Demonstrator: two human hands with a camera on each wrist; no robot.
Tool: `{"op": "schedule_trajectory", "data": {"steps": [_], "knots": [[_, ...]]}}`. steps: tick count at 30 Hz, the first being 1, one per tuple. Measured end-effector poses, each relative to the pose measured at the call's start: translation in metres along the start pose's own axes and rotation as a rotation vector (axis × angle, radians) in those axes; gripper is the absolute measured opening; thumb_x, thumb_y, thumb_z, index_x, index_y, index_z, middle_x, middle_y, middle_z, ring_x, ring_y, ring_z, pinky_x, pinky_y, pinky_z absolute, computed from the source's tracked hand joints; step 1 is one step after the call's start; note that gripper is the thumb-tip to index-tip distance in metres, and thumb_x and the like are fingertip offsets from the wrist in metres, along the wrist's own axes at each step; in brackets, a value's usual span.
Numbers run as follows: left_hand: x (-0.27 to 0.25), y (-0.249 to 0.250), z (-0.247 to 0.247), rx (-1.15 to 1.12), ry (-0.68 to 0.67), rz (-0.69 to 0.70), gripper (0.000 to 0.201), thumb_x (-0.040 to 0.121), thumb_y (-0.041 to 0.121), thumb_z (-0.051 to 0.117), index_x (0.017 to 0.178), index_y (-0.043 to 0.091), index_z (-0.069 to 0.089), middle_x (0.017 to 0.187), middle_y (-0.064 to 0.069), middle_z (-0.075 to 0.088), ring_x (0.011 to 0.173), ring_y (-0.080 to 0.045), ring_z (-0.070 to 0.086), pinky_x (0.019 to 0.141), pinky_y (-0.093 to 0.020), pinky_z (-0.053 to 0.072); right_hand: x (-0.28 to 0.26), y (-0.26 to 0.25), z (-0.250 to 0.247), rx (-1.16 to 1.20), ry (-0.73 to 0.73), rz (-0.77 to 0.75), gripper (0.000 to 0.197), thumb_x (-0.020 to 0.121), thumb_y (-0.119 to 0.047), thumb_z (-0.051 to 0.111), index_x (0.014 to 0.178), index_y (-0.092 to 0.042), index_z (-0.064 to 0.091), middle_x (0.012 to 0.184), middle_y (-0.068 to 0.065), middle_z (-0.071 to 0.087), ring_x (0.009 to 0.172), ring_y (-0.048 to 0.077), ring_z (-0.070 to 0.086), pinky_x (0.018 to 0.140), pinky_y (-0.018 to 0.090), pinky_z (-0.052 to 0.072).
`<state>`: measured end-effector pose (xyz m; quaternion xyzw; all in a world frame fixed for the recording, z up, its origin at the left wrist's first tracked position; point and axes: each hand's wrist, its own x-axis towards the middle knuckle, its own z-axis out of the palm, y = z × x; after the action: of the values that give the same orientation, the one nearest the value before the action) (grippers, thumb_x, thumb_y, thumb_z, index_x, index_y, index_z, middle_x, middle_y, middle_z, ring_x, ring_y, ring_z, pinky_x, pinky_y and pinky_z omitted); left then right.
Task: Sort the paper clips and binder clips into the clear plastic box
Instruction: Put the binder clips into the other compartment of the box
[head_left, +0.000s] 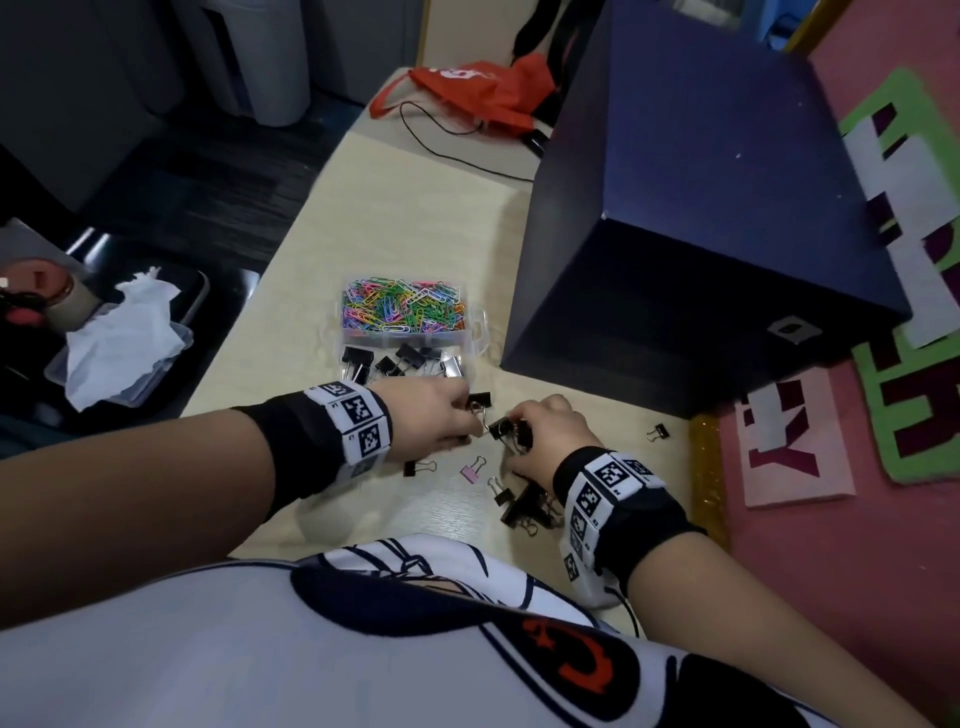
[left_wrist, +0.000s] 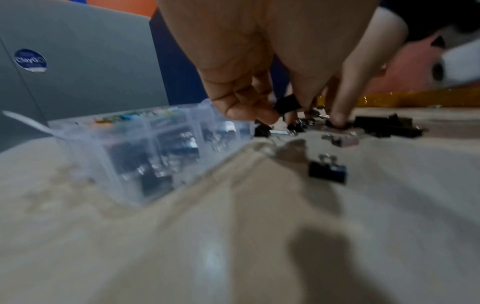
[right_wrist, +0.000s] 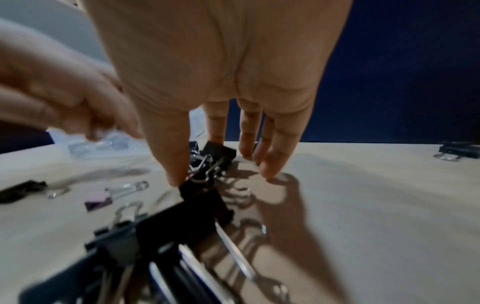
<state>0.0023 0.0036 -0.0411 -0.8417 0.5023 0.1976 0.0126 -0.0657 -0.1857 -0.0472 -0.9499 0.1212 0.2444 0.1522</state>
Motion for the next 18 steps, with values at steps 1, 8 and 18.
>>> {"op": "schedule_trajectory", "data": {"steps": [1,8,18], "knots": [[-0.001,-0.003,-0.004,-0.016,0.047,0.006,0.038,0.098,0.038,0.041,0.136,0.031,0.044,0.125,-0.006,0.042,0.108,-0.025,0.052,0.09,-0.036,0.047,-0.001,0.0,0.002,-0.017,-0.006,-0.003,0.047,0.079,-0.023,0.066,0.124,-0.031,0.052,0.12,-0.001,0.04,0.113,0.022,0.044,0.098,0.032,0.043],[-0.023,-0.037,-0.023,0.001,0.202,-0.206,0.032,0.088,0.027,0.049,0.117,0.036,0.059,0.134,0.001,0.04,0.112,-0.025,0.044,0.088,-0.041,0.048,-0.002,0.001,0.005,0.002,0.046,-0.032,0.024,0.085,-0.009,0.056,0.102,-0.023,0.063,0.108,-0.002,0.045,0.101,0.019,0.055,0.087,0.021,0.043],[-0.023,0.005,0.002,0.151,-0.304,0.018,0.039,0.086,0.046,0.055,0.12,0.027,0.051,0.112,0.002,0.054,0.1,-0.024,0.057,0.072,-0.038,0.051,0.002,-0.055,-0.035,0.22,0.265,-0.271,0.025,0.082,-0.019,0.068,0.106,-0.025,0.066,0.11,-0.001,0.055,0.1,0.017,0.058,0.096,0.032,0.047]]}}
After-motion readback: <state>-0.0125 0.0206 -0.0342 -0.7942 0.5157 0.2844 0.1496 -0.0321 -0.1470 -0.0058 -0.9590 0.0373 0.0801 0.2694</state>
